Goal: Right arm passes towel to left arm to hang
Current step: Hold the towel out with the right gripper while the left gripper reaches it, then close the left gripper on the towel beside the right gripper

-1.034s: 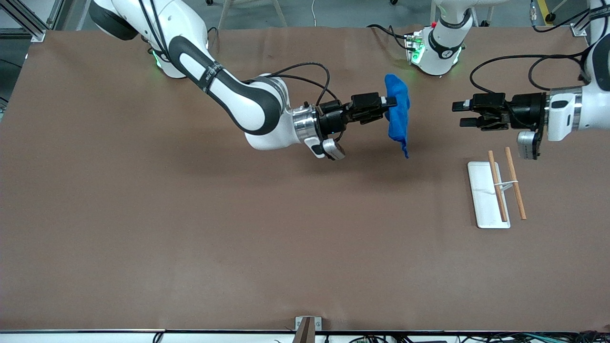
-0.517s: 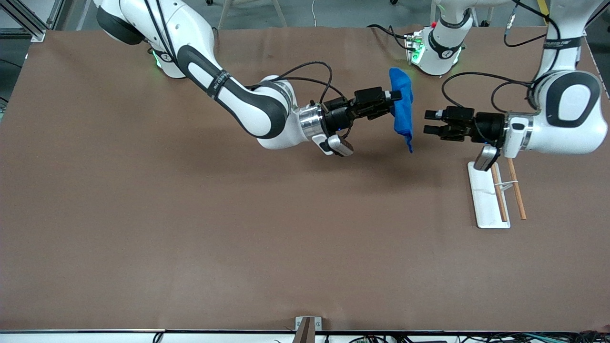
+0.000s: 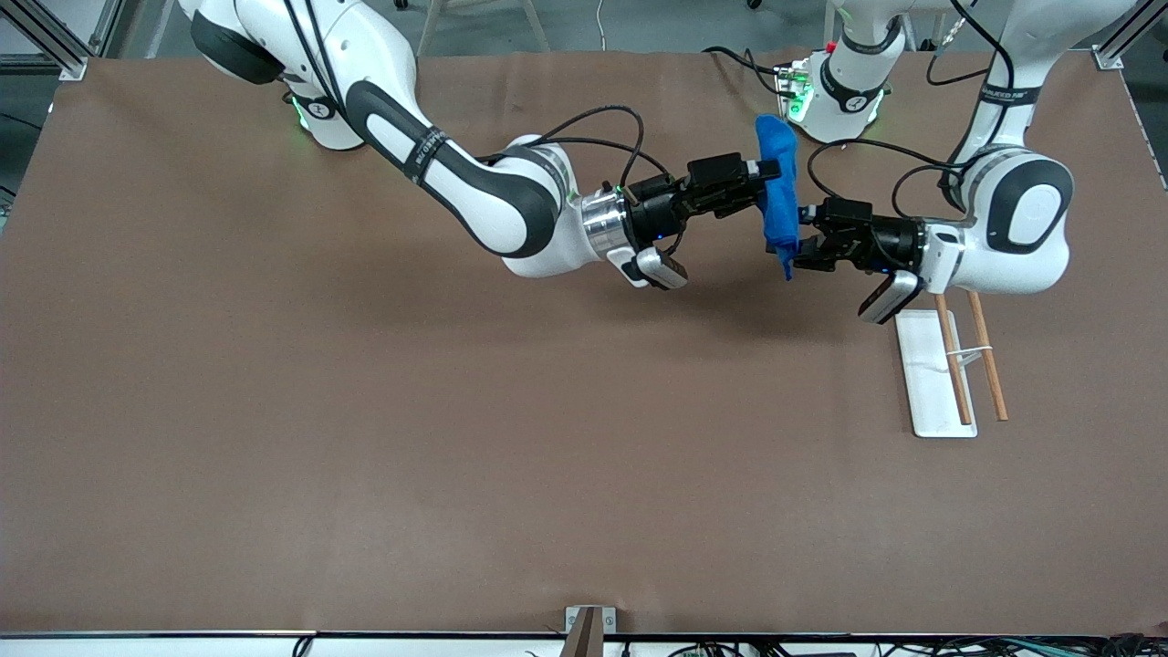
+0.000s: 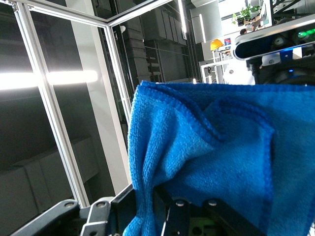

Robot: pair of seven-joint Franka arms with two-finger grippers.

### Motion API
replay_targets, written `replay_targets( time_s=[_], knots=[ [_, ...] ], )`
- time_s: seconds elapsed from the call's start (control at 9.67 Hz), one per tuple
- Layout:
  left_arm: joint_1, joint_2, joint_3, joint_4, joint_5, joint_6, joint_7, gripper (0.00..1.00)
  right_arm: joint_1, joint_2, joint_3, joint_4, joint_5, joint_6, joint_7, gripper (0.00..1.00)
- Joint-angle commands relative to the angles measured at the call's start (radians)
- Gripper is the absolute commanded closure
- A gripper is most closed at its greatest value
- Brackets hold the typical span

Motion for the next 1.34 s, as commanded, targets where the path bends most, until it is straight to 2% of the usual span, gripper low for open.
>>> replay_targets(
  time_s=[0.0, 0.62, 0.83, 0.93, 1.03, 1.24],
  knots=[
    [0.014, -0.025, -0.005, -0.056, -0.077, -0.027, 0.041, 0.14, 0.007, 0.008, 0.007, 0.013, 0.030, 0.003, -0.024, 0.99],
    [0.049, -0.034, -0.005, -0.150, -0.191, -0.072, 0.216, 0.19, 0.007, 0.008, 0.009, 0.013, 0.035, 0.005, -0.024, 0.99],
    [0.060, -0.034, -0.004, -0.150, -0.192, -0.072, 0.216, 0.80, 0.007, 0.008, 0.009, 0.013, 0.035, 0.006, -0.024, 0.99],
    [0.062, -0.036, -0.002, -0.151, -0.191, -0.073, 0.216, 0.91, 0.007, 0.008, 0.009, 0.013, 0.041, 0.006, -0.024, 0.99],
    [0.065, -0.034, -0.002, -0.150, -0.191, -0.088, 0.214, 0.96, 0.007, 0.006, 0.009, 0.013, 0.044, 0.006, -0.026, 0.98],
    [0.088, -0.034, 0.002, -0.148, -0.192, -0.124, 0.204, 0.99, 0.007, 0.006, 0.010, 0.013, 0.044, 0.008, -0.024, 0.98]
  ],
)
